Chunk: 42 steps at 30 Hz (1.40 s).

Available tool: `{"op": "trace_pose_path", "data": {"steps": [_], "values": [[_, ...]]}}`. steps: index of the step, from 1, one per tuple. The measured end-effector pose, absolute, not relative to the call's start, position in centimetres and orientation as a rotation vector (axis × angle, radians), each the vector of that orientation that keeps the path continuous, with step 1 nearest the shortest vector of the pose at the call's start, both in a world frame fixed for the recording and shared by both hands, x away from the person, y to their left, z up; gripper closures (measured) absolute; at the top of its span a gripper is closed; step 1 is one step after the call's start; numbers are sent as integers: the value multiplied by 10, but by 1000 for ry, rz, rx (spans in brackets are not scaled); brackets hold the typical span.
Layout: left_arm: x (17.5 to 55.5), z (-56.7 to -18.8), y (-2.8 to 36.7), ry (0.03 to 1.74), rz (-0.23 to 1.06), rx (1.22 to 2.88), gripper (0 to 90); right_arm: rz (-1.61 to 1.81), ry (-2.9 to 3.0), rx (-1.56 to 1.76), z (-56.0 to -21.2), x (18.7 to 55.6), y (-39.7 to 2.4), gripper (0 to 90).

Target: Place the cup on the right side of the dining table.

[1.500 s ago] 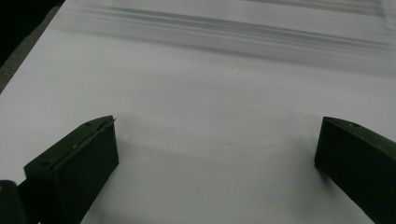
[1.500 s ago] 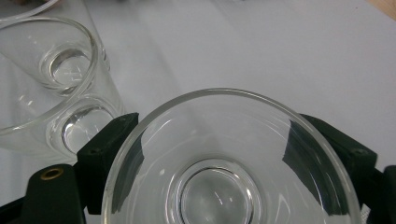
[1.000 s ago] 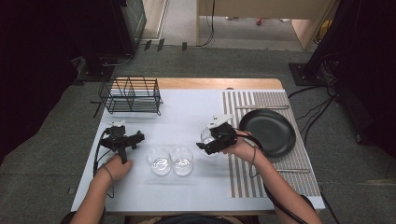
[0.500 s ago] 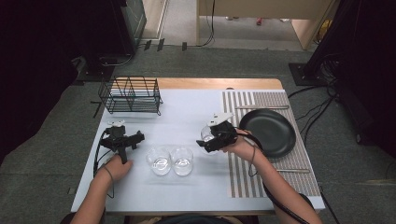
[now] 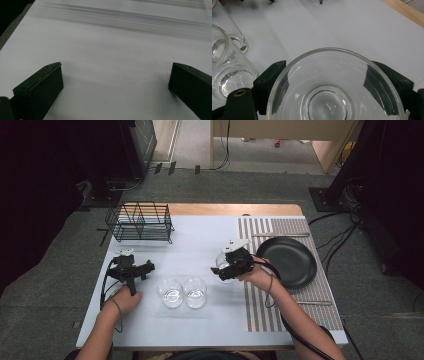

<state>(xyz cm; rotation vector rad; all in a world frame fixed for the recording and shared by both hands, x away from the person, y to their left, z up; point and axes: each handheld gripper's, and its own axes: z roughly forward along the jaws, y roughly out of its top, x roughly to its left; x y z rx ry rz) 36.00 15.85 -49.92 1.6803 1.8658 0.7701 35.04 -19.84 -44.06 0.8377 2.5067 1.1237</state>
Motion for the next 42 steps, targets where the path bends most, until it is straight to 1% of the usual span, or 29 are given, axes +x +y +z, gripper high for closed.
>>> {"op": "trace_pose_path", "data": {"steps": [27, 42], "values": [[360, -499, 158, 1865, 772, 1678, 0, 1109, 2425, 939, -438, 362, -198, 184], [360, -499, 158, 1865, 772, 1678, 0, 1101, 2405, 942, -440, 367, -199, 184]]}}
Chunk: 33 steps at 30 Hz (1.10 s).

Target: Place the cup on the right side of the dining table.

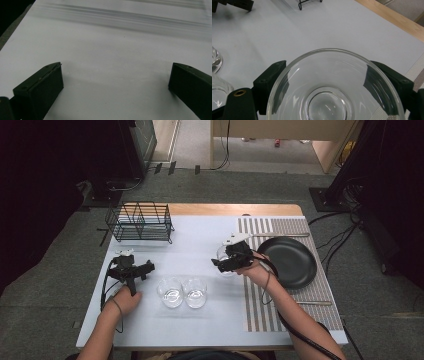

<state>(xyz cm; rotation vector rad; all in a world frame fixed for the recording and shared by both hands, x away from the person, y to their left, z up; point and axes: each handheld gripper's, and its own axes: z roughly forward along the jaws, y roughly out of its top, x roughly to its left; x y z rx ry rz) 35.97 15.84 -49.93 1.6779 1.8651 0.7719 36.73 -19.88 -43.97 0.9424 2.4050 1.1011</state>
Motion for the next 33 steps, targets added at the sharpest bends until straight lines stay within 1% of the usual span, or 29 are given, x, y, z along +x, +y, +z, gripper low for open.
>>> {"op": "trace_pose_path", "data": {"steps": [33], "values": [[359, -499, 159, 1865, 772, 1669, 0, 1108, 2370, 985, -442, 380, -198, 184]]}}
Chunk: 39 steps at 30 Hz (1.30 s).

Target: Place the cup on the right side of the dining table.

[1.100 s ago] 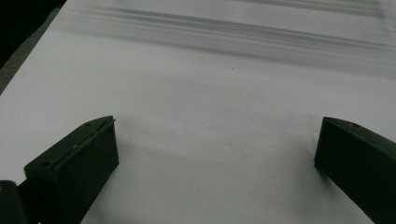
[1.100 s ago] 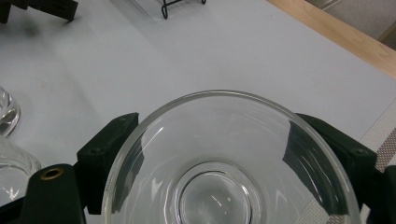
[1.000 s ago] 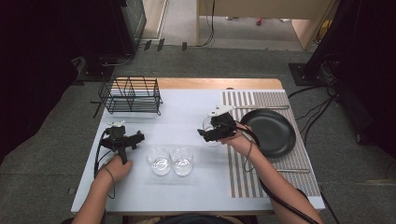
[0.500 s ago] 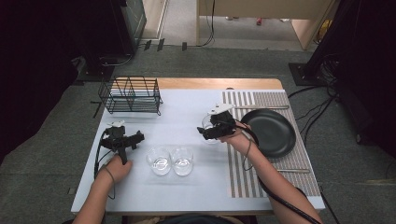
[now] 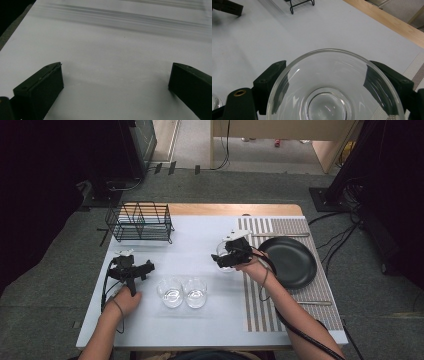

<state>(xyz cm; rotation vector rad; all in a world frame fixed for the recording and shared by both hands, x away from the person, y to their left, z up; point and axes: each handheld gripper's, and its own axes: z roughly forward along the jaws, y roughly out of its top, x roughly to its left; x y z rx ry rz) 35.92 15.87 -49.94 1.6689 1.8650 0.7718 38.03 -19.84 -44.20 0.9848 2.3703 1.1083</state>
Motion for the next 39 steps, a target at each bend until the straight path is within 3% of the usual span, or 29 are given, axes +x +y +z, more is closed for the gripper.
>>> {"op": "trace_pose_path", "data": {"steps": [39], "values": [[359, -499, 159, 1865, 773, 1671, 0, 1119, 2285, 1069, -447, 400, -213, 184]]}}
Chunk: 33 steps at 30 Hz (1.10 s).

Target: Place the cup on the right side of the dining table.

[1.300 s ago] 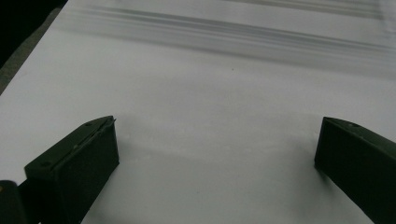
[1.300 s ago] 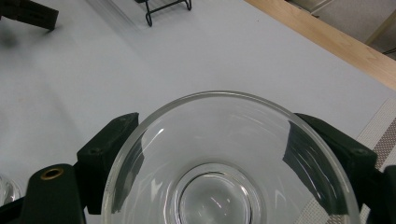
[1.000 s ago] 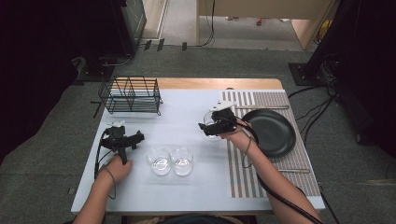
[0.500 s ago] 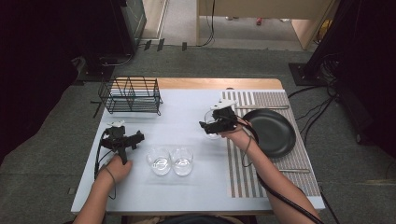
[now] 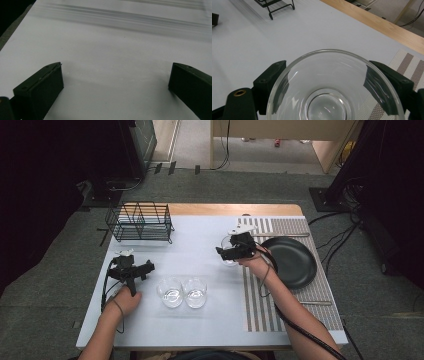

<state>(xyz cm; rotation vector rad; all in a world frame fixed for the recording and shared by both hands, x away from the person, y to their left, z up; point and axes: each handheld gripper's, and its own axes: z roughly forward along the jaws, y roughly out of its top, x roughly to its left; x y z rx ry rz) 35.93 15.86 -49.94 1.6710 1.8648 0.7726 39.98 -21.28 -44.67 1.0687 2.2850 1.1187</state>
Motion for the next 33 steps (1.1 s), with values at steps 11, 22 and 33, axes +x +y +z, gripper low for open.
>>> {"op": "trace_pose_path", "data": {"steps": [11, 22, 33], "values": [[359, -499, 159, 1865, 773, 1671, 0, 1113, 2272, 1068, -448, 402, -214, 184], [359, -499, 159, 1865, 773, 1671, 0, 1111, 2254, 1077, -447, 405, -218, 184], [359, -499, 159, 1865, 773, 1671, 0, 1111, 2236, 1107, -448, 408, -226, 184]]}}
